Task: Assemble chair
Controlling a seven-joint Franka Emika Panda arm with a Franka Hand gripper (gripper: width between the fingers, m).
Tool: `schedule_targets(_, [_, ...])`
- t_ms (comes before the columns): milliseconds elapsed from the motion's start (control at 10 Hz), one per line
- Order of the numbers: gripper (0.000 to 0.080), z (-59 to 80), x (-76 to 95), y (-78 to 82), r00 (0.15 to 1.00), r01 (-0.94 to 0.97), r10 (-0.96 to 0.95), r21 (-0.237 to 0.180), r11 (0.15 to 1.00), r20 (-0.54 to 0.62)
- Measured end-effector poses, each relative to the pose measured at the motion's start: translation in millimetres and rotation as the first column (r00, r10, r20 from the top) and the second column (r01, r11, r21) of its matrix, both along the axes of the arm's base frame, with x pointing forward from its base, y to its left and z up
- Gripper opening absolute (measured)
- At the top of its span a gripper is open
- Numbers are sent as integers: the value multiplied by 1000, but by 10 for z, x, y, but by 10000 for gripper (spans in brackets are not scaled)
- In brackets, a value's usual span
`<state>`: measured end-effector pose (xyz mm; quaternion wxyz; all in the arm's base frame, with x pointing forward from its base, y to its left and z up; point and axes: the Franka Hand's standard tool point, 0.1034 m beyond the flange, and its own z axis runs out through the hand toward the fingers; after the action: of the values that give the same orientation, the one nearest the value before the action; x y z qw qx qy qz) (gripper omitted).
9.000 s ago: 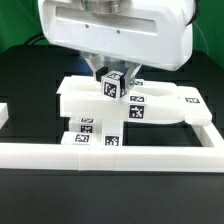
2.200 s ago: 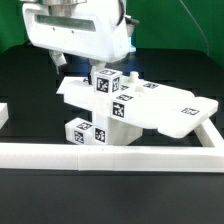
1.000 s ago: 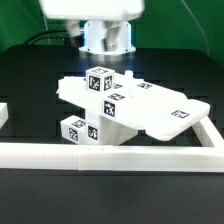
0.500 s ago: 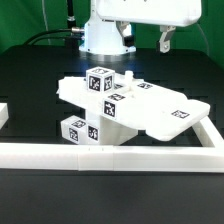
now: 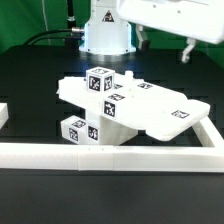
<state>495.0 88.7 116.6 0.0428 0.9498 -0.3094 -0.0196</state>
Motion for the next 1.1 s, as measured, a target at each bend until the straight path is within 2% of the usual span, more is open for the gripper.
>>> schedule_targets(200, [649, -13, -8, 11, 1000, -4, 4, -1, 1000, -2])
schedule_targets(300, [649, -4, 16, 8, 1000, -18, 17, 16, 1000, 14])
schedule_targets(400, [649, -9, 39, -6, 997, -2, -3, 57, 998, 78])
schedule_targets(500, [649, -96, -53, 29, 992, 2, -12, 78, 997, 126])
schedule_targets(700, [649, -277, -192, 238, 982, 27, -48, 115, 993, 181])
schedule_targets(800, [649, -313, -213, 310, 984, 19, -40, 119, 993, 173])
schedule_targets(1100, [649, -314, -208, 278, 985, 7, -27, 116, 993, 171])
